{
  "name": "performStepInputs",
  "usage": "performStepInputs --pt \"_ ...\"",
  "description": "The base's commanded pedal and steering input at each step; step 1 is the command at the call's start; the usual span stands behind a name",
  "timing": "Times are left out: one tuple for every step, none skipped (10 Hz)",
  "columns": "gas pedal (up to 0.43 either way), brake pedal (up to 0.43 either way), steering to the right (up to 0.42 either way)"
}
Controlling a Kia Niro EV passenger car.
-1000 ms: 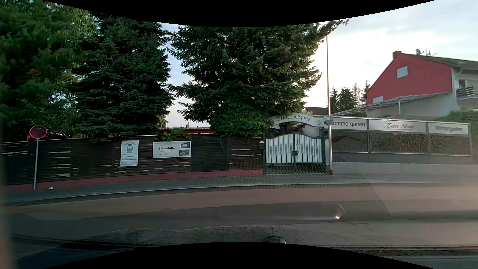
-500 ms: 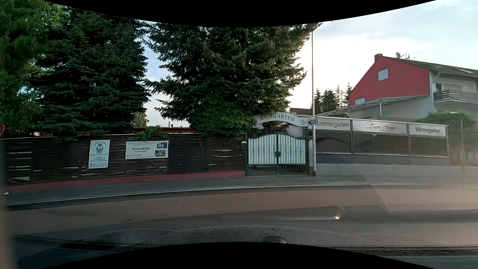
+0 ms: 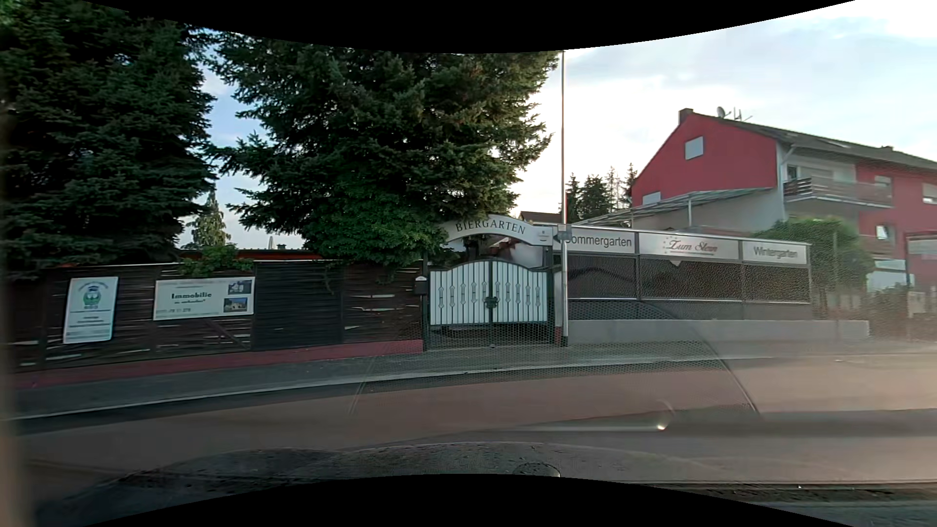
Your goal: Follow the waypoints while adhering to traffic rules and regulations
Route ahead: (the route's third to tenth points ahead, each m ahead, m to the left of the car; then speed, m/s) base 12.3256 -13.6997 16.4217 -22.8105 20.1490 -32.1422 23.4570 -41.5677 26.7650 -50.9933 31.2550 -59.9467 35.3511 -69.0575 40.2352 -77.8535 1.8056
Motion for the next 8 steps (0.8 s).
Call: performStepInputs --pt "0.138 0.0 0.709" --pt "0.138 0.0 0.746" --pt "0.15 0.0 0.772" --pt "0.15 0.0 0.784" --pt "0.157 0.0 0.786" --pt "0.177 0.0 0.785" --pt "0.177 0.0 0.784" --pt "0.177 0.0 0.784"
